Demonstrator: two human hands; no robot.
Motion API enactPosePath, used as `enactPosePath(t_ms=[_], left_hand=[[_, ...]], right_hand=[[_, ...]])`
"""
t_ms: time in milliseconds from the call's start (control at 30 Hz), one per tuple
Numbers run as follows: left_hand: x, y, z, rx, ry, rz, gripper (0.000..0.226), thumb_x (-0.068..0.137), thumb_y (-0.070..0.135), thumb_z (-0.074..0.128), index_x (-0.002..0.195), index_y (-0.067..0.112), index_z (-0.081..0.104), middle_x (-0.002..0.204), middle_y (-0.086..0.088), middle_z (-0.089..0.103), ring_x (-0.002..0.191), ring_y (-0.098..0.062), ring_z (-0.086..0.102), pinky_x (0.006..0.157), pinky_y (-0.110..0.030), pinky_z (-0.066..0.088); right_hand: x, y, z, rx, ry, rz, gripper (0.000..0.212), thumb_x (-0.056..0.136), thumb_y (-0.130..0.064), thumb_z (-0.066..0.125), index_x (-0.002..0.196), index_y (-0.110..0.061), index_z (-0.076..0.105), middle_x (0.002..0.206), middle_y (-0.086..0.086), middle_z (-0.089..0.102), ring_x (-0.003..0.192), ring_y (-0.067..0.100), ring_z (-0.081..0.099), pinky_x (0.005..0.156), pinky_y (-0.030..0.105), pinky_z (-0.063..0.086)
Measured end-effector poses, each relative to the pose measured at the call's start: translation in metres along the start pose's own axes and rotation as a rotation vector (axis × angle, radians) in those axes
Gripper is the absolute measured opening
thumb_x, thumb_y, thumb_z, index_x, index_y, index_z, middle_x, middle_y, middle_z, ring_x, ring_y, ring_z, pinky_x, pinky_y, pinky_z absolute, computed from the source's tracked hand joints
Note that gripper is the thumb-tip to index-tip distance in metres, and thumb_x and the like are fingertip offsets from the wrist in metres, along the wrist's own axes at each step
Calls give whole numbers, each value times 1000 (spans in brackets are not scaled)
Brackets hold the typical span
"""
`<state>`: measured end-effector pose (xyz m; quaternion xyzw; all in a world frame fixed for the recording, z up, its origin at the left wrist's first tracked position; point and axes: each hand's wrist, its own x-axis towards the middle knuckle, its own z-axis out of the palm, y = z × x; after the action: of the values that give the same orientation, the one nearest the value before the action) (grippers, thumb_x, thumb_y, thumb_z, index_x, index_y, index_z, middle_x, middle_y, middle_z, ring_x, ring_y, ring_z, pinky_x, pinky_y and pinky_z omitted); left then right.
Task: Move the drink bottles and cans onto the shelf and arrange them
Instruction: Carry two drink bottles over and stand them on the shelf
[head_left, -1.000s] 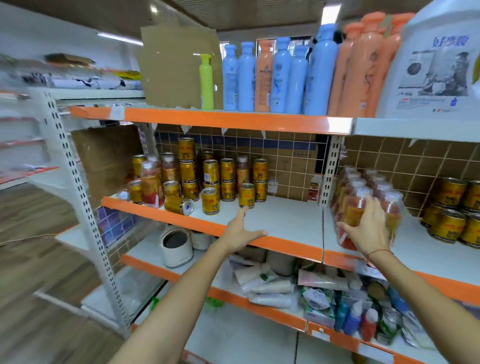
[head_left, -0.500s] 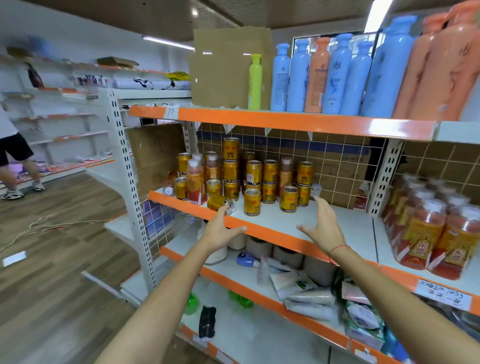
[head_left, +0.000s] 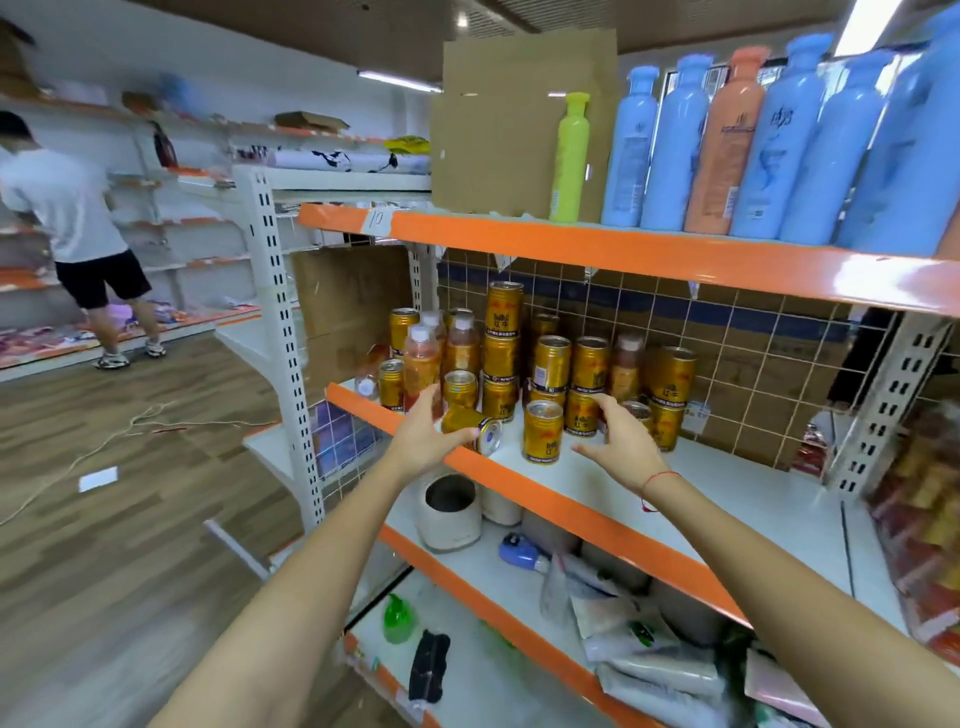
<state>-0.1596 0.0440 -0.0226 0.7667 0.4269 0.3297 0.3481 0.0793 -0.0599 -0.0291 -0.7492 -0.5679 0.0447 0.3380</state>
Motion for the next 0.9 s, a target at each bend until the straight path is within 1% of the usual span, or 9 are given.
enactPosePath(t_ms=[100,200,333,400,467,567,667,767,900], left_hand=[[12,-8,-1,-16,33,-9,93,81,30,74,151,13,15,156,-3,23,142,-20,26,110,-31,27],[29,-19,-5,-16,65,-49,95,79,31,76,150,12,16,156,-5,25,141,-22,27,111,-35,28],[59,-30,-16,-36,88,-75,96,73,38,80,148,15,24,146,-3,40,132,-21,41,108,-40,39],[76,-38,-20,-66,101,-71,83,77,25,79,143,14,30,133,3,48,119,-11,47,97,-24,43],[95,-47,-25,-55,95,-55,76,80,16,76,141,13,31,125,4,49,114,-11,49,86,-14,39],[125,-61,-35,-7,73,-33,83,80,21,76,145,12,25,140,-5,45,129,-22,44,95,-25,36],[153,-75,-44,-9,40,-53,93,77,27,78,148,13,19,146,-7,40,133,-26,41,104,-36,37],[176,-87,-52,5,9,-59,106,73,35,81,151,13,12,150,-7,35,137,-26,37,108,-39,34],[200,-101,-54,-19,-33,-20,102,72,28,83,148,12,18,145,-6,42,133,-24,41,105,-34,35]], right_hand=[[22,-7,11,-12,-43,-27,70,80,-28,72,139,-16,36,137,5,49,124,24,48,100,38,43],[41,-15,28,-2,-86,-23,68,81,-29,70,139,-20,36,137,6,50,123,25,49,100,42,43],[67,-27,50,-7,-111,-58,64,84,-25,69,139,-18,37,139,5,48,126,24,47,102,35,40],[79,-35,60,-3,-116,-74,63,84,-25,68,139,-18,37,140,3,47,126,23,47,101,32,40],[93,-41,72,-13,-121,-81,66,84,-28,68,140,-20,35,141,2,46,127,23,46,103,36,42],[113,-52,91,10,-125,-74,68,84,-26,68,142,-19,33,144,3,43,132,21,42,107,35,37],[132,-61,110,16,-114,-40,66,84,-26,68,140,-21,33,144,4,44,131,21,42,106,35,38],[151,-67,124,5,-110,-18,67,85,-27,67,141,-21,32,145,2,42,133,21,40,107,34,34],[169,-74,137,24,-68,28,65,85,-25,67,141,-23,33,144,1,42,132,20,41,107,35,36]])
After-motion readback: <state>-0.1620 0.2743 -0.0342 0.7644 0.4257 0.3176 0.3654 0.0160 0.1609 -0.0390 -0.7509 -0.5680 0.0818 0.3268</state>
